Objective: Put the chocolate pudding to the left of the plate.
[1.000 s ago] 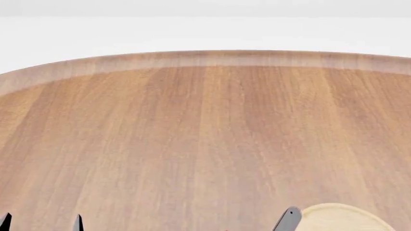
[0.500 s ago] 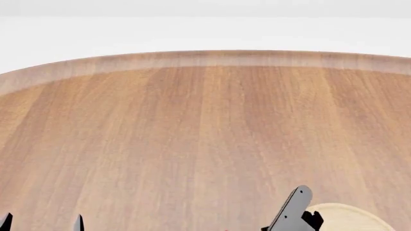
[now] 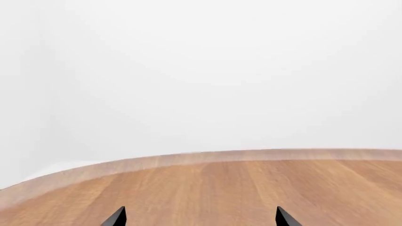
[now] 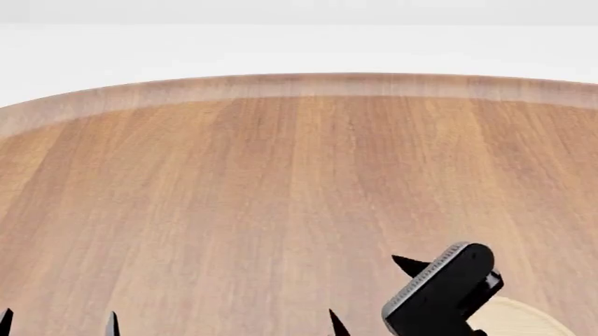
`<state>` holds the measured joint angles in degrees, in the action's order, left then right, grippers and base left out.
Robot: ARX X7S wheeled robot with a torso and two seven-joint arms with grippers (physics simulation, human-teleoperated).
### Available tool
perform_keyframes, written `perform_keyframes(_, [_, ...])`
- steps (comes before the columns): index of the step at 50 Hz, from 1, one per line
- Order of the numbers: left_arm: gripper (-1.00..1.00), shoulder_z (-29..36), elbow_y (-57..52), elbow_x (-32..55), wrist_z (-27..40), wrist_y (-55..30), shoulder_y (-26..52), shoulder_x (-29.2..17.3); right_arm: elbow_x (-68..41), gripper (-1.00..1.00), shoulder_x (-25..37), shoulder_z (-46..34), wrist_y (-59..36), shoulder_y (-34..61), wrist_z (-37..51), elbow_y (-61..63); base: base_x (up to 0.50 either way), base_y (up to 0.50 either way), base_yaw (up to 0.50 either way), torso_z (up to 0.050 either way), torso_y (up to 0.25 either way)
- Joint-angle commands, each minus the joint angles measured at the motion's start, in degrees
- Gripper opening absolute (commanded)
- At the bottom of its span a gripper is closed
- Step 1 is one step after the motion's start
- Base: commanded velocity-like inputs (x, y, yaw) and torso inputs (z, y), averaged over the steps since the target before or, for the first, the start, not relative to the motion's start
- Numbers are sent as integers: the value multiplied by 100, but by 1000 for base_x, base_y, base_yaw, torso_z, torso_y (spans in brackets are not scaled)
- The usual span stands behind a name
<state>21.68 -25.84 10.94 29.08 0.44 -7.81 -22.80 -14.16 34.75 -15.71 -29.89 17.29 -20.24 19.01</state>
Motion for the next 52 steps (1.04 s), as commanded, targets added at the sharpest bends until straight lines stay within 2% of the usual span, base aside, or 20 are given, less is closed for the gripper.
perform_keyframes(1, [100, -28, -264, -146, 114, -7, -120, -102, 628, 100, -281, 408, -146, -1082, 1739, 1432, 0, 0, 0, 0, 0])
perform_keyframes(6, [100, -32, -335, -224, 158, 72, -173, -124, 1248, 100, -423, 238, 252, -1582, 2365, 1852, 0, 0, 0, 0, 0])
perform_keyframes(8, [100, -26, -396, -270, 185, 85, -212, -136, 906, 100, -552, 356, 469, -1784, 2310, 1930, 0, 0, 0, 0, 0])
perform_keyframes(11, [100, 9, -449, -330, 116, 380, -294, -187, 1350, 100, -646, 196, 858, -2068, 2673, 1986, 0, 0, 0, 0, 0])
perform_keyframes(16, [100, 21, -618, -1144, 467, 763, -525, -164, 1731, 100, -816, -41, 1333, -2435, 3036, 1993, 0, 0, 0, 0, 0])
perform_keyframes(23, [100, -55, -890, -1247, 589, 1367, -857, -268, 2411, 100, -948, -349, 2016, -3027, 3619, 2406, 0, 0, 0, 0, 0])
perform_keyframes(28, [100, -144, -1246, -1673, 798, 1748, -1234, -344, 2827, 100, -902, -528, 2834, -3491, 3979, 2687, 0, 0, 0, 0, 0])
perform_keyframes(30, [100, -240, -1316, -2185, 1030, 1987, -1423, -283, 2855, 100, -846, -519, 3477, -3666, 4262, 2652, 0, 0, 0, 0, 0])
perform_keyframes(31, [100, -304, -1330, -2549, 1224, 2292, -1583, -258, 2906, 100, -808, -478, 3958, -3849, 4506, 2674, 0, 0, 0, 0, 0])
perform_keyframes(34, [100, -374, -1244, -2807, 1517, 2885, -1744, -286, 3430, 100, -821, -477, 4470, -4100, 4876, 2506, 0, 0, 0, 0, 0])
perform_keyframes(37, [100, -417, -1167, -2805, 1722, 3437, -1897, -407, 3627, 100, -817, -495, 4687, -4225, 5031, 2502, 0, 0, 0, 0, 0])
perform_keyframes(52, [100, -341, -1046, -2703, 1677, 3279, -1761, -379, 3368, 100, -777, -578, 4699, -4072, 4966, 2332, 0, 0, 0, 0, 0])
